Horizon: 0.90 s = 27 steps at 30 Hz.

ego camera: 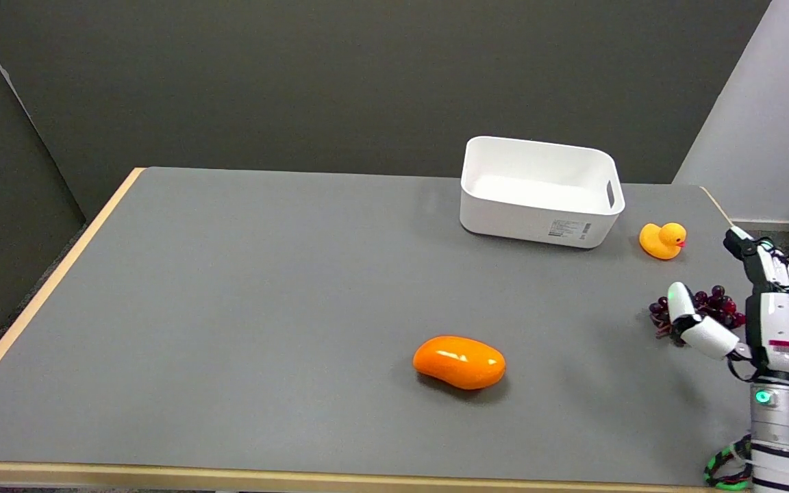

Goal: Pick up the grape.

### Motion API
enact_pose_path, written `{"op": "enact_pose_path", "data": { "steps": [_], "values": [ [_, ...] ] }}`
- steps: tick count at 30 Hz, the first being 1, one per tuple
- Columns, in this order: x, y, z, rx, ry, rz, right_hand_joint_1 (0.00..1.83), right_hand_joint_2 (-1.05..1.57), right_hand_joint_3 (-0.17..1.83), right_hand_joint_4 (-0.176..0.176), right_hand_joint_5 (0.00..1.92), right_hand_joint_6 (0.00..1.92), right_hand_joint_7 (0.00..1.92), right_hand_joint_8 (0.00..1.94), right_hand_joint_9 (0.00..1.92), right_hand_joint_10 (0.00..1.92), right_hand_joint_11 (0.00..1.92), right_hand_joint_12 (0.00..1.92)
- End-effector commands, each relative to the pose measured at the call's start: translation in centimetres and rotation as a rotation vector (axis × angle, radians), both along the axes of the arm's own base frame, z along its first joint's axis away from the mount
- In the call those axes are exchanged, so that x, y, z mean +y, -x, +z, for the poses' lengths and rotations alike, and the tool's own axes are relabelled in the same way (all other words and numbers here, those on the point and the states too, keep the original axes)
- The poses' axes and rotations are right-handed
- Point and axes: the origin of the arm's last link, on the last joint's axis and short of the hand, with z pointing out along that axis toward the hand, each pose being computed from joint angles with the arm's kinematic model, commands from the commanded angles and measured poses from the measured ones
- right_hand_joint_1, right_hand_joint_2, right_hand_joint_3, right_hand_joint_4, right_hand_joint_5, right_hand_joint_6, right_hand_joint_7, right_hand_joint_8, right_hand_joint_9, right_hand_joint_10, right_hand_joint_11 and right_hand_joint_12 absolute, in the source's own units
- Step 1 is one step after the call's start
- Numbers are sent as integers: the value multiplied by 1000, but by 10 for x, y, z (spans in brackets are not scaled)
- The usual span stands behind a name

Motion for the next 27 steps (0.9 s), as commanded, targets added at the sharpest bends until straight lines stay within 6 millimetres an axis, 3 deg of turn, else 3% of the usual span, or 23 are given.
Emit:
{"op": "enact_pose_path", "data": {
  "steps": [1,5,9,21,24,27],
  "values": [
    [-60,-47,-118,197,329,-57,517,652,791,-80,208,383,305,415,149,832,-1,536],
    [-78,-52,-131,183,350,-68,506,653,787,-80,205,379,301,412,145,826,-1,532],
    [-81,-49,-135,134,405,-135,499,654,786,-80,205,379,299,411,144,823,-1,539],
    [-30,3,-107,-104,661,-392,437,579,921,-80,157,434,205,464,108,741,-1,448],
    [-26,14,-103,-180,682,-413,445,644,786,-81,156,350,189,359,66,716,-1,384],
    [-25,23,-99,-246,692,-417,421,651,788,-83,131,323,146,315,25,682,-1,315]
  ]
}}
